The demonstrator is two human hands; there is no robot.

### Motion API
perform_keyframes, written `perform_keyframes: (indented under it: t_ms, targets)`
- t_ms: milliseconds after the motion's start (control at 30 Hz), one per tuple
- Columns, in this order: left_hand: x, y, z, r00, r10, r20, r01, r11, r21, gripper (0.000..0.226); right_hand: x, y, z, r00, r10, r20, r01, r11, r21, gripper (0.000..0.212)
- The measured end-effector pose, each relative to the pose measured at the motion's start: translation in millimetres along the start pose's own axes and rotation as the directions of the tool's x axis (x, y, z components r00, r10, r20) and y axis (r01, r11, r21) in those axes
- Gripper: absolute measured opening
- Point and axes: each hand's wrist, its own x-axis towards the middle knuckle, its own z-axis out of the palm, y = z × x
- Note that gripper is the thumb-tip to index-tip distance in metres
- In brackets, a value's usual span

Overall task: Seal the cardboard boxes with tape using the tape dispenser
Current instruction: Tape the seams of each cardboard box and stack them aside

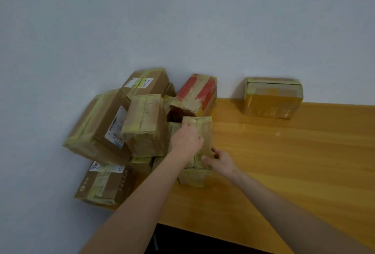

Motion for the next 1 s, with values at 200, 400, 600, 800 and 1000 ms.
perform_keyframes:
  t_ms: [200, 400, 600, 800, 1000]
  targets:
    - [20, 34, 13, 0.997, 0.08, 0.005, -0.079, 0.991, -0.107, 0.044, 10, -7, -67, 0.956, -0.018, -0.291, -0.026, 0.989, -0.145, 0.062]
    - [62, 97, 19, 0.987, 0.154, 0.054, -0.122, 0.916, -0.383, 0.048, 20, 14, -177, 0.849, 0.043, -0.527, -0.072, 0.997, -0.034, 0.067]
    - [126, 166, 32, 0.997, 0.045, 0.066, 0.0, 0.824, -0.567, 0.064, 60, 51, -272, 0.808, 0.129, -0.574, -0.091, 0.991, 0.093, 0.078]
    - [197, 209, 57, 0.98, -0.162, 0.112, 0.197, 0.789, -0.582, 0.088, 121, 77, -327, 0.899, 0.138, -0.415, -0.02, 0.961, 0.274, 0.095]
    - [217, 235, 85, 0.946, -0.213, 0.245, 0.325, 0.65, -0.687, 0.084, 145, 94, -348, 0.977, 0.084, -0.194, -0.001, 0.919, 0.394, 0.071]
